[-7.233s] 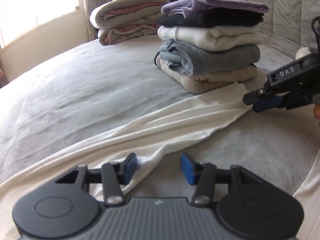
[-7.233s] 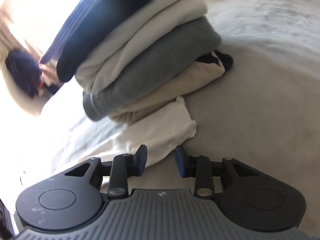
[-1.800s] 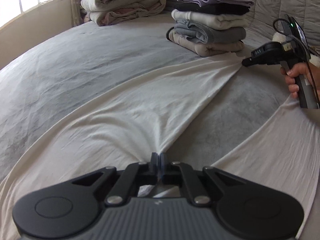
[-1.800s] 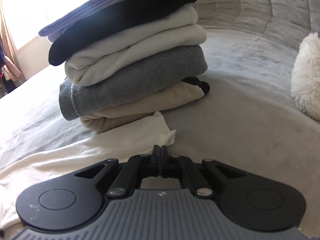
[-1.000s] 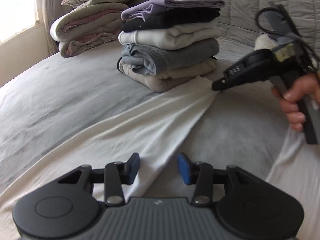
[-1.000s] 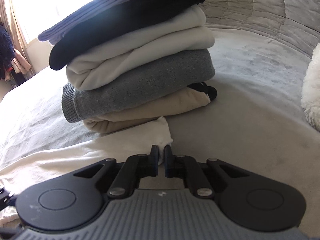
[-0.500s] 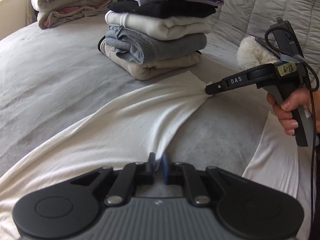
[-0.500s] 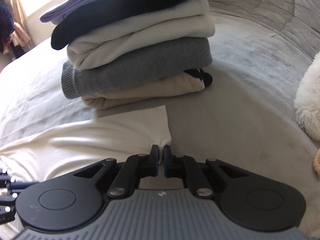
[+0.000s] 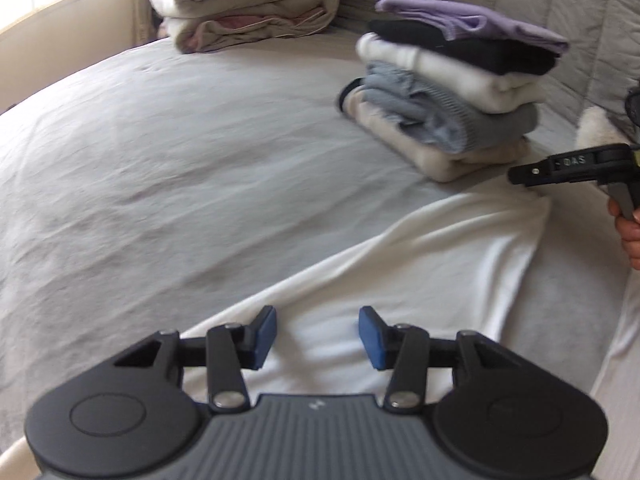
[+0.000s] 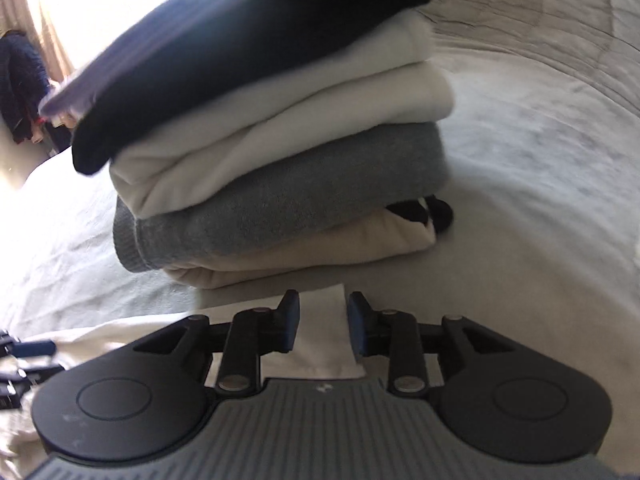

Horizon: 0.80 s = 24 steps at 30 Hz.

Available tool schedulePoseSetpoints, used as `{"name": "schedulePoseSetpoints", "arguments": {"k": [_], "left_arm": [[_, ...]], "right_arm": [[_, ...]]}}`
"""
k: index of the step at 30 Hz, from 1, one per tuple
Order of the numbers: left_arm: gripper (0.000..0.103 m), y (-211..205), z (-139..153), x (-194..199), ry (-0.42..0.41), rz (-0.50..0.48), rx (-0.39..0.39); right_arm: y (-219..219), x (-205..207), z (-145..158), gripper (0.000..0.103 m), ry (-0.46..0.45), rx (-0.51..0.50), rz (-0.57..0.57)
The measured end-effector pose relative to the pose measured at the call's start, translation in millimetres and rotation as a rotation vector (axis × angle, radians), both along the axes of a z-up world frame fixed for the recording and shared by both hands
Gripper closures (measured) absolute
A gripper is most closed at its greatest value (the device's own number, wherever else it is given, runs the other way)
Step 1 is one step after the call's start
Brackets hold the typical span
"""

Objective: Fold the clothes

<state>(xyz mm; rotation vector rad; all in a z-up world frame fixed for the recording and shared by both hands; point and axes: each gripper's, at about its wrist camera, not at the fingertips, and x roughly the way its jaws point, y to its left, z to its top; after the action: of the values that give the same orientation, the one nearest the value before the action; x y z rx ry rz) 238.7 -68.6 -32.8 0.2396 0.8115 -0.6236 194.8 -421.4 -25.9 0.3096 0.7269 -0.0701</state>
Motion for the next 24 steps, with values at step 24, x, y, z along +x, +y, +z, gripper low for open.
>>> {"name": "schedulePoseSetpoints", "arguments": {"k": [24], "left_arm": [[0.04,79.5,18.9,-8.6,-0.136,0.377,-0.036]], "right_arm": [[33.6,-21.9,12.6,0.065,-0.048,-0.121,-0.022]]}}
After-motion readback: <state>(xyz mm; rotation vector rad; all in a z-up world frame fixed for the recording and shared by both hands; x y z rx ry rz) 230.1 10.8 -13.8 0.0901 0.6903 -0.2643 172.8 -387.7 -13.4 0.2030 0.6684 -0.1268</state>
